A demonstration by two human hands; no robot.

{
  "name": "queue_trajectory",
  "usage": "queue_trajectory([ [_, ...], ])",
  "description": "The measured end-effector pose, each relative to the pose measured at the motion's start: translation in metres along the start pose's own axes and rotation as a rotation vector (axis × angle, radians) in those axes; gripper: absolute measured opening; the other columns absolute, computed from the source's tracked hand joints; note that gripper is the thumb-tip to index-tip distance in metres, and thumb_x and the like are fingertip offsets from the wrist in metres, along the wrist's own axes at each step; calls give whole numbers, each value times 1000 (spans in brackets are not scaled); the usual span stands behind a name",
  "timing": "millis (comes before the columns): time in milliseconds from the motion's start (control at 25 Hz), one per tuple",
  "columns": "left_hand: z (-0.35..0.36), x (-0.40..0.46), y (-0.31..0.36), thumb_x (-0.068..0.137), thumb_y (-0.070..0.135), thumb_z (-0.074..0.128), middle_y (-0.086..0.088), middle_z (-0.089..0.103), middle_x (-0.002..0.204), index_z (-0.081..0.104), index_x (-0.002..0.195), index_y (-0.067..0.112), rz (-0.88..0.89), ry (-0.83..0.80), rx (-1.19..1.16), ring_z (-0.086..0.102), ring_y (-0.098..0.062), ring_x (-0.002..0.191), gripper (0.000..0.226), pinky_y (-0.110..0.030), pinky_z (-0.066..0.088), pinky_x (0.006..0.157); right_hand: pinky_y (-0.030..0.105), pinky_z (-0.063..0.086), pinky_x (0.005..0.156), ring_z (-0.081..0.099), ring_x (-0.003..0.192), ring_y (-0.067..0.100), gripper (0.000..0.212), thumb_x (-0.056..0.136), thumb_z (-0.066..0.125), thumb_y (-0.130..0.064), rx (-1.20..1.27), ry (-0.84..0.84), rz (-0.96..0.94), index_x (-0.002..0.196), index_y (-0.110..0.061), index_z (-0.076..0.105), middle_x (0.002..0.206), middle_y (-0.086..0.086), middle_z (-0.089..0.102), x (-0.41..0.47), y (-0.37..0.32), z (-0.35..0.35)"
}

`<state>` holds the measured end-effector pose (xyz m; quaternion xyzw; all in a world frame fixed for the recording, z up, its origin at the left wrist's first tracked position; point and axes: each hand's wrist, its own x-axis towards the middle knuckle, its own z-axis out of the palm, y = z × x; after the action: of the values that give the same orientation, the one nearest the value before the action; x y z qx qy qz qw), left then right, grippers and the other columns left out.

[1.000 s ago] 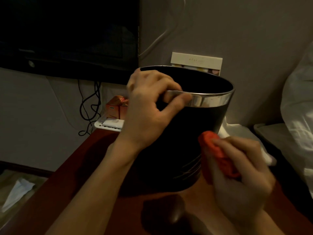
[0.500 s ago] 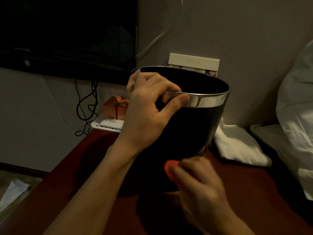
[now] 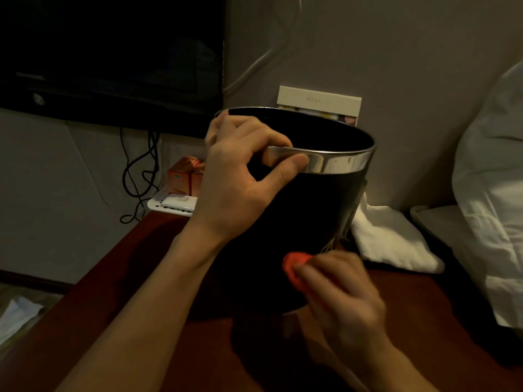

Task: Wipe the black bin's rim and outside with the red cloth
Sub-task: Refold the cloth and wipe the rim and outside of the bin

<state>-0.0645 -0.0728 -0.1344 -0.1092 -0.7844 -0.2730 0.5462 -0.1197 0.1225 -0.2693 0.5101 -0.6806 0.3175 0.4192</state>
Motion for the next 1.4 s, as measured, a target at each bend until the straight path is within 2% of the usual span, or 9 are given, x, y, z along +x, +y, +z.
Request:
queue_trajectory([
  [120, -3, 1, 0, 81, 39, 68, 16, 56, 90, 59, 88, 28, -16, -22, 3, 48, -3, 102, 16, -27, 22, 106, 24, 46, 92, 59, 98, 24, 17, 90, 75, -7, -37, 108, 90, 104, 1, 79, 105, 14, 69, 13, 2, -8],
  [360, 14, -8, 24, 82, 42, 65, 6, 58, 107, 61, 106, 20, 63, -88, 249, 47, -15, 116, 33, -43, 13, 114, 35, 51, 72, 59, 94, 20, 10, 102, 65, -18, 35, -334, -152, 104, -13, 73, 109, 1, 66, -30, -7, 29],
  [560, 12, -5, 16, 79, 36, 71, 7, 58, 99, 60, 97, 19, 18, 5, 121, 49, -10, 108, 27, -42, 22, 111, 25, 51, 79, 61, 90, 17, 13, 94, 76, -15, 183, 53, 117, 107, -15, 71, 106, 1, 62, -11, -15, 9],
  [720, -2, -2, 3, 79, 37, 70, 15, 55, 93, 59, 90, 21, -67, 34, -35, 52, -10, 103, 22, -13, 27, 100, 19, 49, 87, 63, 93, 12, 28, 86, 81, -12, 110, 312, 260, 112, -12, 71, 102, 3, 65, 24, -14, -17],
  [840, -3, -1, 2, 79, 35, 71, 16, 55, 94, 61, 89, 19, -79, 28, -57, 54, -16, 101, 22, -6, 24, 96, 23, 49, 86, 61, 93, 18, 21, 89, 78, -10, 32, 261, 156, 109, -3, 76, 103, 5, 65, 30, -9, -13],
  [960, -4, -1, 0, 79, 34, 71, 17, 54, 94, 60, 90, 20, -60, 20, -68, 53, -15, 102, 21, -7, 26, 95, 34, 47, 74, 59, 87, 24, 13, 96, 71, -15, -13, -46, -99, 100, -5, 80, 103, 10, 70, -2, -14, 18],
  [1080, -4, -2, 0, 79, 34, 71, 19, 53, 95, 59, 90, 21, -59, 9, -88, 51, -10, 103, 21, -17, 34, 95, 32, 44, 71, 57, 86, 21, 21, 107, 55, -21, -12, -291, -212, 102, -14, 74, 105, 2, 66, -22, -14, 28],
  [1280, -4, -1, -3, 79, 35, 71, 16, 56, 92, 60, 88, 20, -58, 21, -90, 52, -11, 101, 20, -21, 32, 99, 26, 49, 90, 58, 94, 25, 19, 89, 76, -11, -65, 67, 18, 103, 1, 80, 106, 12, 67, 11, 1, -8],
  [1400, -4, -1, -4, 80, 34, 71, 17, 55, 91, 60, 88, 19, -46, 24, -89, 53, -12, 100, 20, -15, 28, 98, 26, 49, 89, 59, 96, 23, 18, 94, 72, -16, 8, 31, 1, 106, -4, 79, 112, 6, 64, 6, 5, -4],
])
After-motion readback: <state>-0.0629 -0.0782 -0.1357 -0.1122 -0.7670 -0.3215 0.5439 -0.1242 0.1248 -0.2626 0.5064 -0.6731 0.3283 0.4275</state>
